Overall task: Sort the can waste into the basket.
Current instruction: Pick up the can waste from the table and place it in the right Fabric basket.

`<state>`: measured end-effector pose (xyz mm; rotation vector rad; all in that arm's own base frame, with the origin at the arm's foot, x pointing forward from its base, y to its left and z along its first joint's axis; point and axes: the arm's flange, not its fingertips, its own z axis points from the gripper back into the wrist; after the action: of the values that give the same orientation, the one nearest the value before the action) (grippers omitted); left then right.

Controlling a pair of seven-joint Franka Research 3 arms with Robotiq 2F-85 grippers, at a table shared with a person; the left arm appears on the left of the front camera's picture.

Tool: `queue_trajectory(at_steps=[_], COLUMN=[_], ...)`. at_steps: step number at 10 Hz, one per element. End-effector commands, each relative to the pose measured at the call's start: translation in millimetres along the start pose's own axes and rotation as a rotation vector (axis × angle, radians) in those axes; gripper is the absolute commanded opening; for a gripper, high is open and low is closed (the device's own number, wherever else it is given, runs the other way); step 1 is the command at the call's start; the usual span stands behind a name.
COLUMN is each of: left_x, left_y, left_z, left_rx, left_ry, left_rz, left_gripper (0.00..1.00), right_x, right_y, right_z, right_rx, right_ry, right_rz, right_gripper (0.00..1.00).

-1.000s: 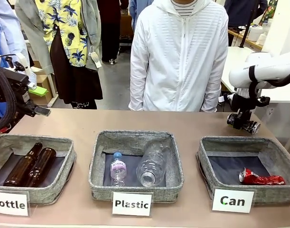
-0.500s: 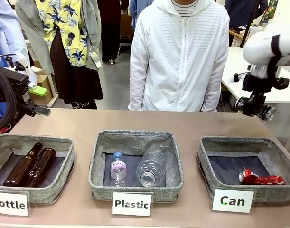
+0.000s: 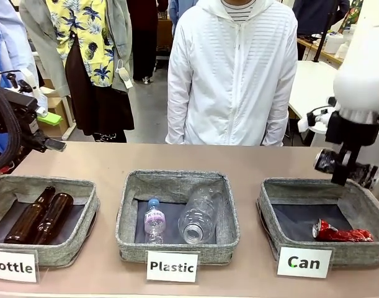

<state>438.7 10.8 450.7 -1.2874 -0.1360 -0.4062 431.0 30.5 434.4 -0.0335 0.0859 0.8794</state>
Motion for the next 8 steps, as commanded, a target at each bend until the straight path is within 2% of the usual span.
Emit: queue_trajectory(at_steps=[1,5,6,7,8], left_x=[-1.6,-1.6,-1.6,-1.6,-1.6], left_y=[-1.6,-1.6,-1.6,-1.6,-1.6], left_z=[0.0,0.0,0.0,0.0,0.0], left_rx=[0.012,0.012,0.012,0.012,0.012], left_ry=[0.005,0.005,0.005,0.005,0.005], left_rz=[0.001,0.001,0.001,0.001,0.001], left_gripper=[1.00,1.00,1.00,1.00,1.00], right_x=[-2.3,-3.0,-2.8,-1.5,-1.3], right_y=[9.7,4.7,3.5,2.8,1.8], right_z=[-16.7,-16.2,-17.5,-17.6,-17.6], right_rx=[-0.076,-0.091,-0.097,-0.089,-0.089], right_ry=[-0.030,-0.036,-0.031,-0.027,-0.021], right_rz=[0.173,0.225,0.239,0.246,0.249], right_gripper=[0.00,0.00,0.59,0.59,1.00])
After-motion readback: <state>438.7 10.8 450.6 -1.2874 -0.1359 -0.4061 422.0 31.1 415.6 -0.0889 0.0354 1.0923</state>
